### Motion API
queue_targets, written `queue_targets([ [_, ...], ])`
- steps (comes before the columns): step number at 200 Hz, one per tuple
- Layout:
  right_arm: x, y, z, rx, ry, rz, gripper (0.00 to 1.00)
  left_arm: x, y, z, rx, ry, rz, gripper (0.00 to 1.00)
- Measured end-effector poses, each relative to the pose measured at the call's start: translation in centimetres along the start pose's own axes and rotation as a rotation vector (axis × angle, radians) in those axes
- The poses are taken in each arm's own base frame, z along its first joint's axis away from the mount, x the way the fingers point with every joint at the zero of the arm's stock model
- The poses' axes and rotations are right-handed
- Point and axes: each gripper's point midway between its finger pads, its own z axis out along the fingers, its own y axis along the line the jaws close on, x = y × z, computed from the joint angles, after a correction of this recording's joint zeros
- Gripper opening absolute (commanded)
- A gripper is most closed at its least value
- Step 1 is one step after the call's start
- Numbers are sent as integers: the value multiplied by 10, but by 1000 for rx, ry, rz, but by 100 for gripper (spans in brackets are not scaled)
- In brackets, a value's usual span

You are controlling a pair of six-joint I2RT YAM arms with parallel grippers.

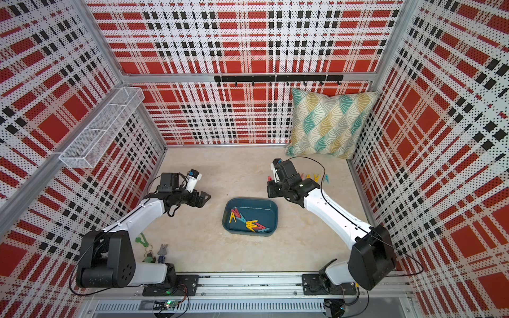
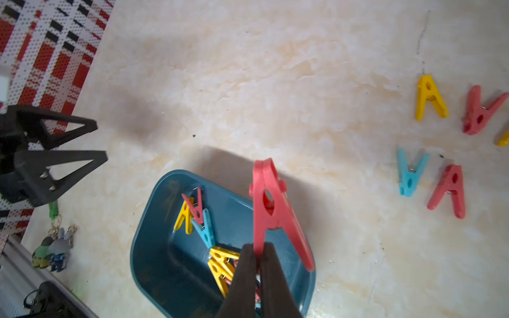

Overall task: Take the clothespins out of the storage box
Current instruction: Place the clothespin at the center of the board.

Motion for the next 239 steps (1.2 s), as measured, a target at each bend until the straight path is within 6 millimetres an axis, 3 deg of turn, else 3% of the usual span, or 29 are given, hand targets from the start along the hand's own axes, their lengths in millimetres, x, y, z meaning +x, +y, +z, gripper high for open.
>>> queue_targets([
  [87, 10, -113, 2, 111, 11, 287, 0, 0, 0, 0, 0, 0, 0, 92],
  [142, 35, -178, 20, 180, 74, 433, 0, 0, 0, 0, 0, 0, -1, 91],
  [195, 53, -207, 44, 217, 161, 445, 0, 0, 1, 0, -3, -1, -3, 91],
  [239, 47, -219, 64, 228, 193, 422, 0, 0, 2, 0, -3, -1, -3, 91],
])
